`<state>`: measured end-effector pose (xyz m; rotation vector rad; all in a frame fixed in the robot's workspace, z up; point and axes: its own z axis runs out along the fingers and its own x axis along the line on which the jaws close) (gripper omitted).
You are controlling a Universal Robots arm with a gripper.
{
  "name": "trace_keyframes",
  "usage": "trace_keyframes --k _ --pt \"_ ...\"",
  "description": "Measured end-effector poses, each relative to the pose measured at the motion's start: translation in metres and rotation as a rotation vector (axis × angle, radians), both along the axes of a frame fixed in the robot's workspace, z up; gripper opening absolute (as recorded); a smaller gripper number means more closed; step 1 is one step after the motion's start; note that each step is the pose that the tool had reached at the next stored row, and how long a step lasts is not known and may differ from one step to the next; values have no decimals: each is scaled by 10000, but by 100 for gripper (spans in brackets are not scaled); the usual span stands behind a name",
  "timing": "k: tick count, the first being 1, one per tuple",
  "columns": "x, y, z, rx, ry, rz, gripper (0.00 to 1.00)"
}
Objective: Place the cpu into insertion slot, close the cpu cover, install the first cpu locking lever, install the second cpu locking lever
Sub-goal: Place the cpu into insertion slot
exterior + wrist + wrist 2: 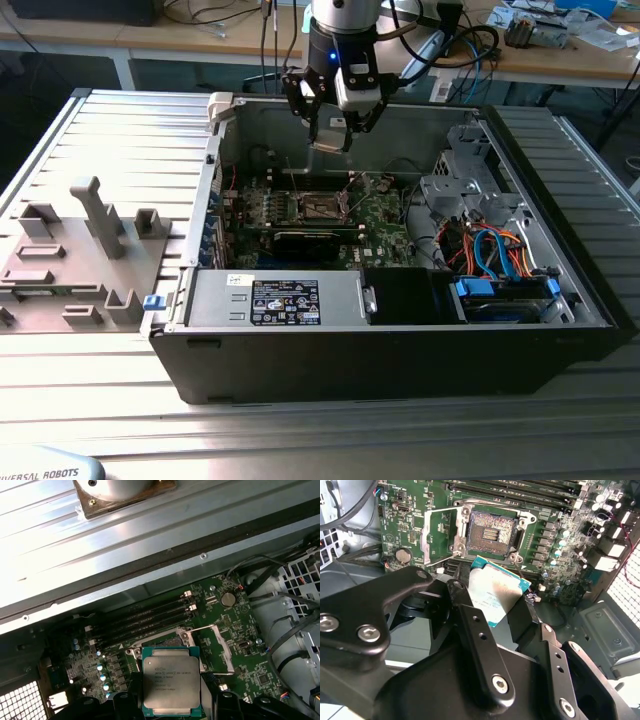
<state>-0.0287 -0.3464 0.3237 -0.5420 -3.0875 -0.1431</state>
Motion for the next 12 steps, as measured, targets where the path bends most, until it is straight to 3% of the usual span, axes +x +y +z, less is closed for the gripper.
trace_keyframes --k 12 --pt "0 0 -2 0 0 -115 54"
